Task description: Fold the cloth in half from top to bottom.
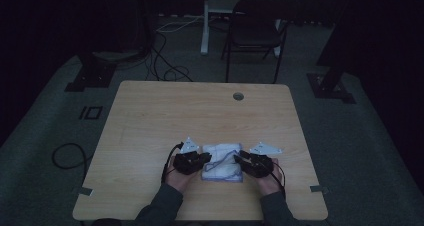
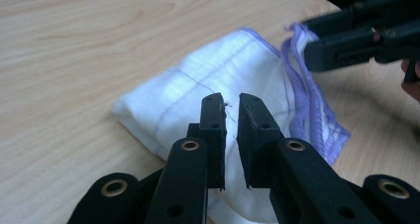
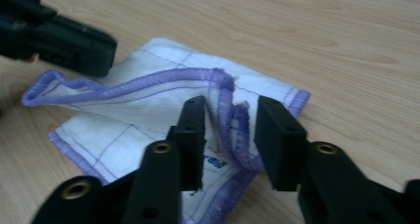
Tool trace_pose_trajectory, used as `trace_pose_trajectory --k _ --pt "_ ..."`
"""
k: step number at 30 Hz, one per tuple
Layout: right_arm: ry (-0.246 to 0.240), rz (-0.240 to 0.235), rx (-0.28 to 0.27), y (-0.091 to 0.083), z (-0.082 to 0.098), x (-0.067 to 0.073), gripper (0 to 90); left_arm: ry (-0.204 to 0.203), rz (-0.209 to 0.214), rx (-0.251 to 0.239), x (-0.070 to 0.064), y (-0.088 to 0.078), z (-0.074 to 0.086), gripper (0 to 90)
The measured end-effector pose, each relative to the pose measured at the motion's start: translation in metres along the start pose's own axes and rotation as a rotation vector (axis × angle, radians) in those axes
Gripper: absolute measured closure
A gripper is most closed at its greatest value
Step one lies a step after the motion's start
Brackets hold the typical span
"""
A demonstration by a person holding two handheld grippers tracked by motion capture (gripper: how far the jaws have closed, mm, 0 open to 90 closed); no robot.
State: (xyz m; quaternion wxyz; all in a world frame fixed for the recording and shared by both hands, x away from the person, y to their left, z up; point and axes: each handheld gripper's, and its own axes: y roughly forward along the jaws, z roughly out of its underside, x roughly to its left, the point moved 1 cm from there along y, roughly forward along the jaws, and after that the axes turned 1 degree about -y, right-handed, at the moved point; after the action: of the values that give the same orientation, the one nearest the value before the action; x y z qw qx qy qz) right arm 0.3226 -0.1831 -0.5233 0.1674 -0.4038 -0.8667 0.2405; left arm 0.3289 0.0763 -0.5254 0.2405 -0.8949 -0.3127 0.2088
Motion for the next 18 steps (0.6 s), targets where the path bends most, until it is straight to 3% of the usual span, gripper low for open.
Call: trace_pose_trajectory --k 5,18 --pt "0.025 0.017 -0.004 -0.003 0.002 -0.006 57.8 -0.008 0.005 0.015 -0.003 -0.002 0.011 81.2" --pt "0.078 0.065 -0.042 -0.013 0.003 -0.018 56.5 0.004 -0.01 0.053 -0.005 -0.005 0.027 81.1"
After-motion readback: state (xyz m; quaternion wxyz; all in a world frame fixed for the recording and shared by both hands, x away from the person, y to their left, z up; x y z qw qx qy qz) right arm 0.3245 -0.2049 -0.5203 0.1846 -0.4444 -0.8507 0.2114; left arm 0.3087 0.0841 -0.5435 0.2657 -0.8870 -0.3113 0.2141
